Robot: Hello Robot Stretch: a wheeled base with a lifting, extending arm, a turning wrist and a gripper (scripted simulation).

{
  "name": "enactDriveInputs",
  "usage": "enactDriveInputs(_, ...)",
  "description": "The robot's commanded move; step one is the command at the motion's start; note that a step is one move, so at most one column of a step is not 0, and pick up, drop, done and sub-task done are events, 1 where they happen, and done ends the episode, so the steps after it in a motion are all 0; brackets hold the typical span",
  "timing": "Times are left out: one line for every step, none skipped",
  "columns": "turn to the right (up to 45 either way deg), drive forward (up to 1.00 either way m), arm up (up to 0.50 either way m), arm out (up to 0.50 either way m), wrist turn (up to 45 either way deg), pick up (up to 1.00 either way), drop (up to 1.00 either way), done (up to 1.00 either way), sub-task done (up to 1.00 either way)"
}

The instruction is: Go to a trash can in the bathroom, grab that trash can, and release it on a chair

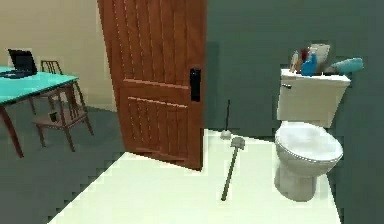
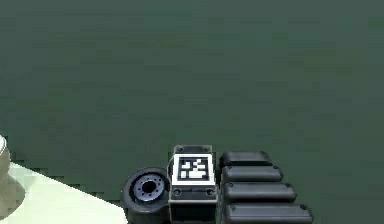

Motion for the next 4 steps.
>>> enactDriveInputs(0.0,0.35,0.00,0.00,0.0,0.00,0.00,0.00,0.00)
enactDriveInputs(-45.0,0.00,0.00,0.00,0.0,0.00,0.00,0.00,0.00)
enactDriveInputs(-21.0,0.00,0.00,0.00,0.0,0.00,0.00,0.00,0.00)
enactDriveInputs(-3.0,0.00,0.00,0.00,0.0,0.00,0.00,0.00,0.00)
